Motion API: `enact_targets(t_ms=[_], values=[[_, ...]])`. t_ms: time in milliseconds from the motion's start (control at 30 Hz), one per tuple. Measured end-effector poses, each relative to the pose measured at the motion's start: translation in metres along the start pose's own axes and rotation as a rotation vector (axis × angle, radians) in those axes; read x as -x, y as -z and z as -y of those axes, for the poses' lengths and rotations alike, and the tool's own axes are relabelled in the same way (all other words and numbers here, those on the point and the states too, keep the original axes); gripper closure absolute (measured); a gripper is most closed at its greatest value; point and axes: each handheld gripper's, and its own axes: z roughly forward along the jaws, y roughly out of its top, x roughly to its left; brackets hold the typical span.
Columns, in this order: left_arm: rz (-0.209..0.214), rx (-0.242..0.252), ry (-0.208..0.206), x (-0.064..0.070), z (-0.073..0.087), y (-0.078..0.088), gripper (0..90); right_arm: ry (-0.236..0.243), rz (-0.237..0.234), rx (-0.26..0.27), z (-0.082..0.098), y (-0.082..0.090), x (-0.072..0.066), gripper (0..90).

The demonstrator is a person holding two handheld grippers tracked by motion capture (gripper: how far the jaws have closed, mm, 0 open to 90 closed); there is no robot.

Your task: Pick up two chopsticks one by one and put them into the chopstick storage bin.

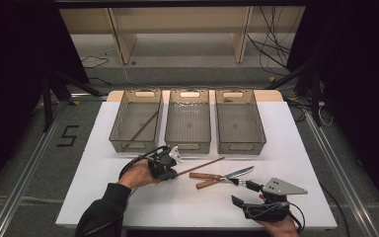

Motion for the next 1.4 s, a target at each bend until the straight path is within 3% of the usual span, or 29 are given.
enact_targets(t_ms=[333, 467, 1000, 1400], values=[[0.014, -0.012, -0.009, 0.000, 0.001, 0.002, 84.5, -0.001, 0.001, 0.003, 0.000, 0.001, 0.000, 25.0], [-0.002, -0.001, 0.002, 0.000, 0.001, 0.006, 84.6, 0.000, -0.001, 0.001, 0.000, 0.001, 0.000, 25.0], [0.007, 0.022, 0.001, 0.002, 0.005, 0.032, 84.6, 0.001, -0.003, 0.001, 0.000, 0.000, 0.000, 25.0], [0.008, 0.154, 0.008, 0.006, 0.002, 0.065, 84.5, 0.001, -0.003, 0.001, 0.000, -0.001, 0.001, 24.9]])
